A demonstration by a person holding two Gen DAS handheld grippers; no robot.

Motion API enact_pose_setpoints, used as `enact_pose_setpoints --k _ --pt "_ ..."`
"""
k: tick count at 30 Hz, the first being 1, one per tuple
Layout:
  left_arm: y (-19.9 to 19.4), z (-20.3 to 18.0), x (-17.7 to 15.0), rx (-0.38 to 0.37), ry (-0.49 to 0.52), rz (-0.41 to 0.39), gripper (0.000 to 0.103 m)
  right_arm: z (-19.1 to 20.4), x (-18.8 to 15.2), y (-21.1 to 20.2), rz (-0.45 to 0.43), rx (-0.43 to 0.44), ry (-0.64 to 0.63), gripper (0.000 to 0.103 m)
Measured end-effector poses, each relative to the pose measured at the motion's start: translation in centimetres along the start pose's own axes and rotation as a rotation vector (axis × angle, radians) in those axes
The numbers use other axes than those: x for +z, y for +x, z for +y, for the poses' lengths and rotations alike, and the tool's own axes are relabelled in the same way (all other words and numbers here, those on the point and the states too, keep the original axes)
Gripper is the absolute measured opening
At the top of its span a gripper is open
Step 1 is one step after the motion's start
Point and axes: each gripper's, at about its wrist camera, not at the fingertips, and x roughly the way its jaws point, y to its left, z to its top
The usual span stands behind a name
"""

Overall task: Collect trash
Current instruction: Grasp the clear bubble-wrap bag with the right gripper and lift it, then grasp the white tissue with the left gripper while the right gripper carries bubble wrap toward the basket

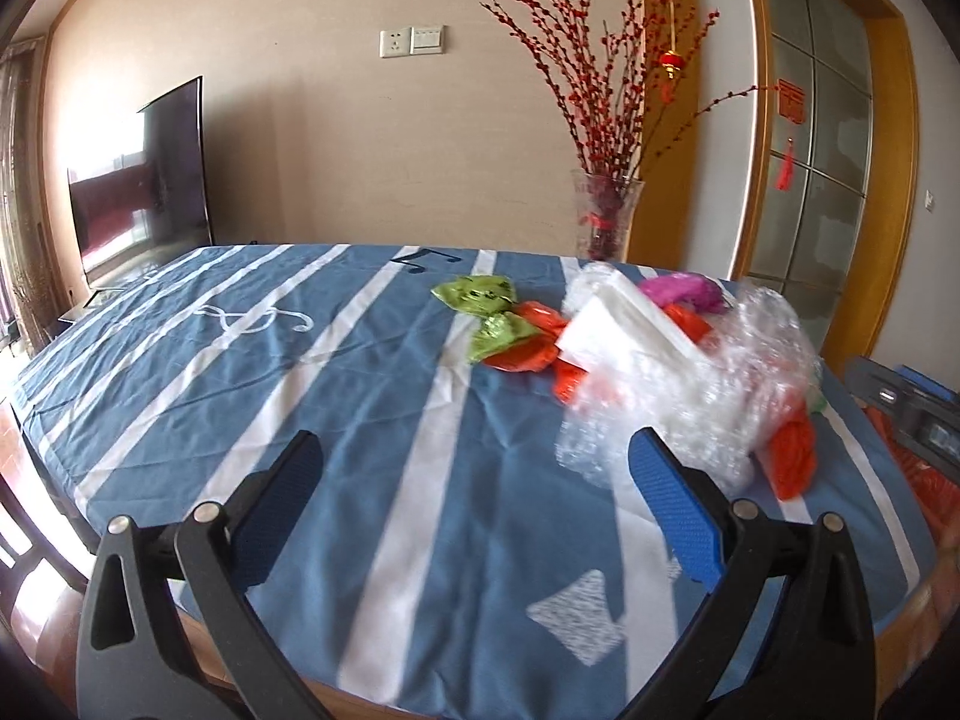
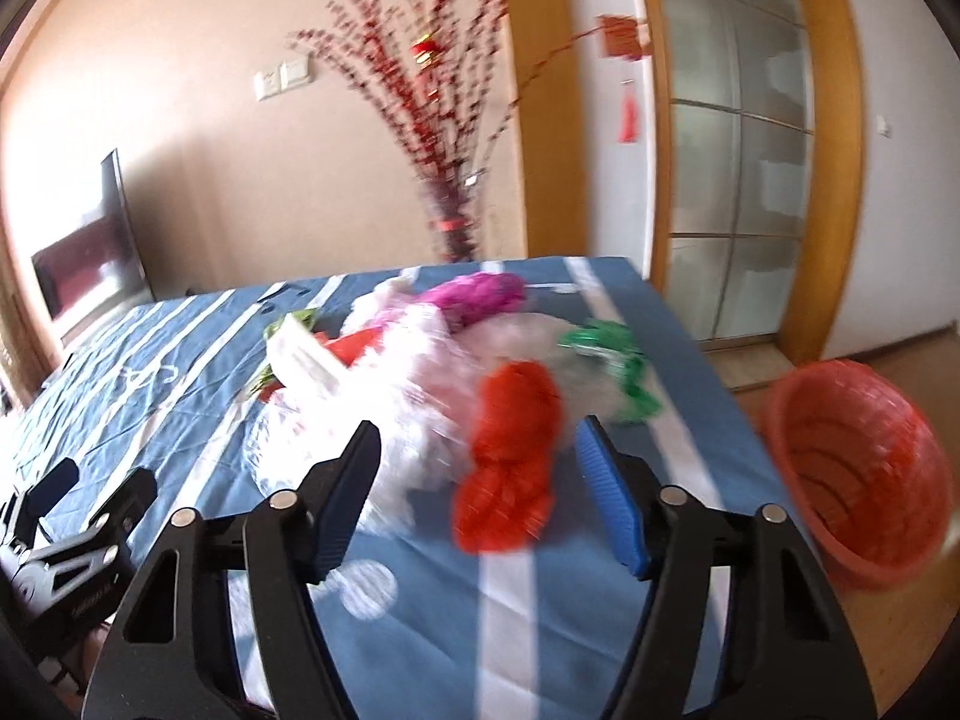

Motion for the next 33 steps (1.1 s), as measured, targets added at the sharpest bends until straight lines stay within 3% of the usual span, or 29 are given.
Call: enact_pose_setpoints --k 6,7,10,16,20,27,33 --pt "1.0 1.0 0.2 0.007 -0.011 0.02 0.099 1.8 1.0 4.1 0.056 -0.007 -0.029 0.059" --pt "1.1 1.1 0.3 0.004 -0.012 0.023 0.098 2.1 0.9 4.8 0.075 -0.014 -0.041 0.05" --pt "1.8 1.2 0.4 -0.01 -0.009 0.039 0.093 2.0 0.5 6.0 0.127 -0.001 -0.048 0.004" --pt "2.9 0.6 0.7 -0.035 0.002 0.066 0.084 1.6 0.9 3.0 0.072 0.07 -0.052 0.002" --pt "3.5 -0.1 1.0 -0.056 0.011 0.076 0.084 -0.1 2.1 0.3 0.018 0.066 -0.041 0.002" --pt "5.0 -3.2 2.0 -0.115 0.049 0.095 0.084 -5.1 4.0 -3.7 -0.065 0.015 0.05 0.002" --pt "6.5 -5.8 2.8 -0.173 0.073 0.129 0.082 -8.0 4.6 -5.7 -0.13 -0.09 0.064 0.002"
